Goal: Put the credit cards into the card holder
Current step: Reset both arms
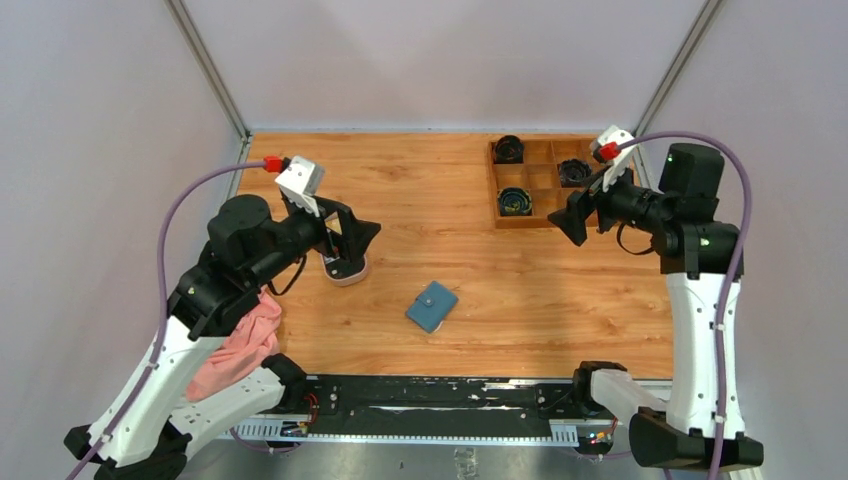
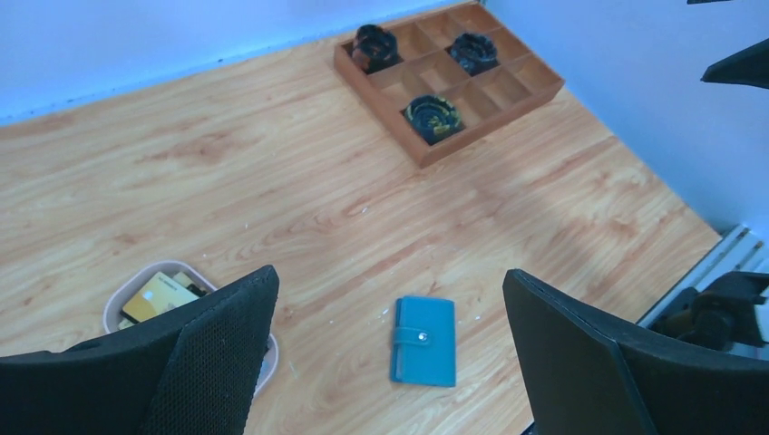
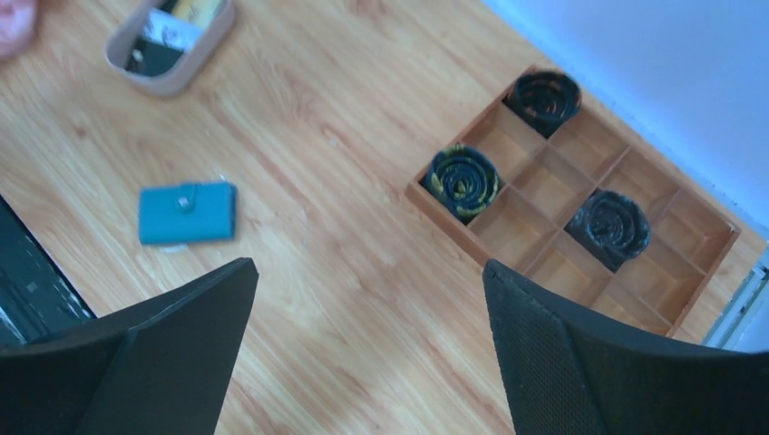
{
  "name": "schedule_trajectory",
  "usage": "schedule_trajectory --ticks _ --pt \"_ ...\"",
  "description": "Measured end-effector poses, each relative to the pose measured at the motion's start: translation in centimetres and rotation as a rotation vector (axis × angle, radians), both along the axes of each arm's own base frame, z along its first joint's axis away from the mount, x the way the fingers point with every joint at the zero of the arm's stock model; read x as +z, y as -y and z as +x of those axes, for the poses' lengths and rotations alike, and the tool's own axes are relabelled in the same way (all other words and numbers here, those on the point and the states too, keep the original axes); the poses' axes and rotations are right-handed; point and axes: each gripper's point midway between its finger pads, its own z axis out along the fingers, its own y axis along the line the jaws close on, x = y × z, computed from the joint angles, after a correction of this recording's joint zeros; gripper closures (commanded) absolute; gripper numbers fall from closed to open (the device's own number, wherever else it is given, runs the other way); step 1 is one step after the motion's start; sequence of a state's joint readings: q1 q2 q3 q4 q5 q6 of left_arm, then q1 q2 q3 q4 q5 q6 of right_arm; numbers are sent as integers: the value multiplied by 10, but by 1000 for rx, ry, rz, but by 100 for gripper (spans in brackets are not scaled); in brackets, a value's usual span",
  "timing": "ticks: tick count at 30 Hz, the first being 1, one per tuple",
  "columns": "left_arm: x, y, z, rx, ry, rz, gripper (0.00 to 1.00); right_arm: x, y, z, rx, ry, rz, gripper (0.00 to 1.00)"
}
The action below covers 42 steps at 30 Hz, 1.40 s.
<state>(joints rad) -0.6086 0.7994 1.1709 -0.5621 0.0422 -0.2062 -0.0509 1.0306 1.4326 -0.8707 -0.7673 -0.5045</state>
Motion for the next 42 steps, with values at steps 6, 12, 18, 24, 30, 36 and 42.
schedule_trajectory --ticks 6,12,18,24,30,36,42 --pt "33 -7 -14 -11 23 -33 0 53 -5 -16 -57 47 123 0" --pt "45 -12 -23 -11 27 -47 0 80 -7 -24 -125 25 228 0" --pt "52 -14 -28 -16 26 -64 0 93 -5 -29 -154 22 267 0" --pt "52 -14 -29 -16 21 -65 0 91 -5 -27 -147 2 266 0" --pt "51 -15 -31 -18 17 -62 0 88 -4 -25 -146 -13 266 0" --pt "43 -17 -36 -22 9 -58 0 85 -3 -25 -149 -17 266 0" --pt "38 -18 -38 -25 1 -53 0 80 -2 -23 -153 -33 268 0"
